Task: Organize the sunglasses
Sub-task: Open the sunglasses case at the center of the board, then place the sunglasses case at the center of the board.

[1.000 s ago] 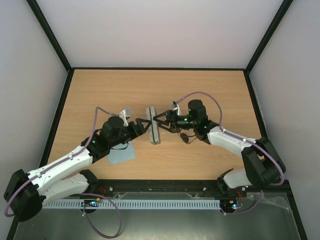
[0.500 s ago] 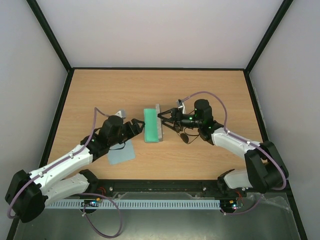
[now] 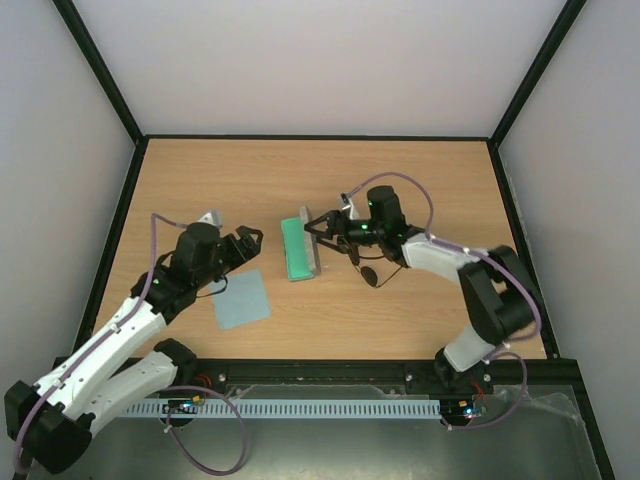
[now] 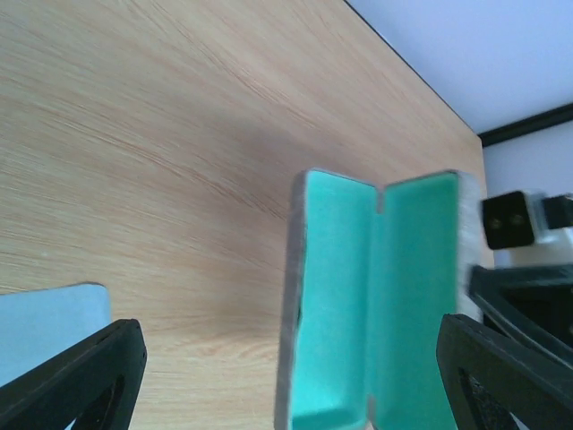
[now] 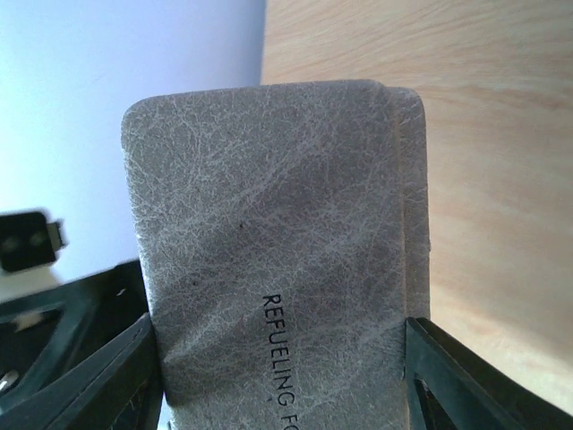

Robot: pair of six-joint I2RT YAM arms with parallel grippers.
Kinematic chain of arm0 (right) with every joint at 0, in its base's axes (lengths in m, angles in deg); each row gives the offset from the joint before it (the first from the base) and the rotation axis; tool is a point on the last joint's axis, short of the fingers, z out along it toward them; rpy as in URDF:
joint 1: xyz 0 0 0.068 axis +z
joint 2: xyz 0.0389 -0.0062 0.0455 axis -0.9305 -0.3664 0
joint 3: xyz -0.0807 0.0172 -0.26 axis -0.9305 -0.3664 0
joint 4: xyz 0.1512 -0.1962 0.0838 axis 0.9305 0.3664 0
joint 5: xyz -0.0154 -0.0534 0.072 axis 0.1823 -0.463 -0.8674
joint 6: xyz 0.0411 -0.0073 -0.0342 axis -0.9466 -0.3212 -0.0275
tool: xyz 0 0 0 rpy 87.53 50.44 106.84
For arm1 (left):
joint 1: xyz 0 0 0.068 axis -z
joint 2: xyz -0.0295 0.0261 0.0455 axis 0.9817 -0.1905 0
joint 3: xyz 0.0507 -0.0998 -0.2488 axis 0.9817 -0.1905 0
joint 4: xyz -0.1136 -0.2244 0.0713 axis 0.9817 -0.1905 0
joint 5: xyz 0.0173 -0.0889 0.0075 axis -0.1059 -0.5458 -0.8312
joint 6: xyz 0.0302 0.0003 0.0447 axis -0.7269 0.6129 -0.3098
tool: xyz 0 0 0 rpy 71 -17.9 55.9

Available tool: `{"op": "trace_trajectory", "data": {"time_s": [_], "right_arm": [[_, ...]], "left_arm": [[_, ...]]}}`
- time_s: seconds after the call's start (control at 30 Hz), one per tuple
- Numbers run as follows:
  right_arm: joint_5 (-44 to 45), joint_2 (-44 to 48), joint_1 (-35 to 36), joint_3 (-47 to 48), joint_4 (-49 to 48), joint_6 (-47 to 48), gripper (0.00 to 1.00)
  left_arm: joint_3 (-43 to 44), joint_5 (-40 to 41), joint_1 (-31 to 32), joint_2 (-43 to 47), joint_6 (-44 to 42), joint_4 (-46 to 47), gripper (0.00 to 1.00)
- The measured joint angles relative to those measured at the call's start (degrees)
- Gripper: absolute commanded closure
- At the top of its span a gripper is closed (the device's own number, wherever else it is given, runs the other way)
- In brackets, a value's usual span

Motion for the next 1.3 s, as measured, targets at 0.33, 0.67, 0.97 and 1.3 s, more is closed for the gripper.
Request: {"op": "trace_trajectory", "data": {"time_s": [0.33,0.67,0.97,1.3], "right_arm": [[1.7,-24.8,0.0,16.9,2.9,3.6,0.39],[1.9,-32.0,0.0,24.8,6.8,7.1,0.06],[9.6,-27.1,0.0,24.5,20.6,17.2,0.01],[34.4,-1.9,8.9,15.5,31.4,23.3,0.64]], "left_arm": [[0.0,-1.9,-4.0,3.2,-1.8,-3.4,0.1],[-3.9,-4.2,-4.3,4.4,-1.6,-3.0,0.09],[-4.1,-5.0,-4.3,5.0,-1.6,-2.4,0.09],[-4.1,-5.1,-4.3,5.6,-1.9,-2.6,0.01]]}}
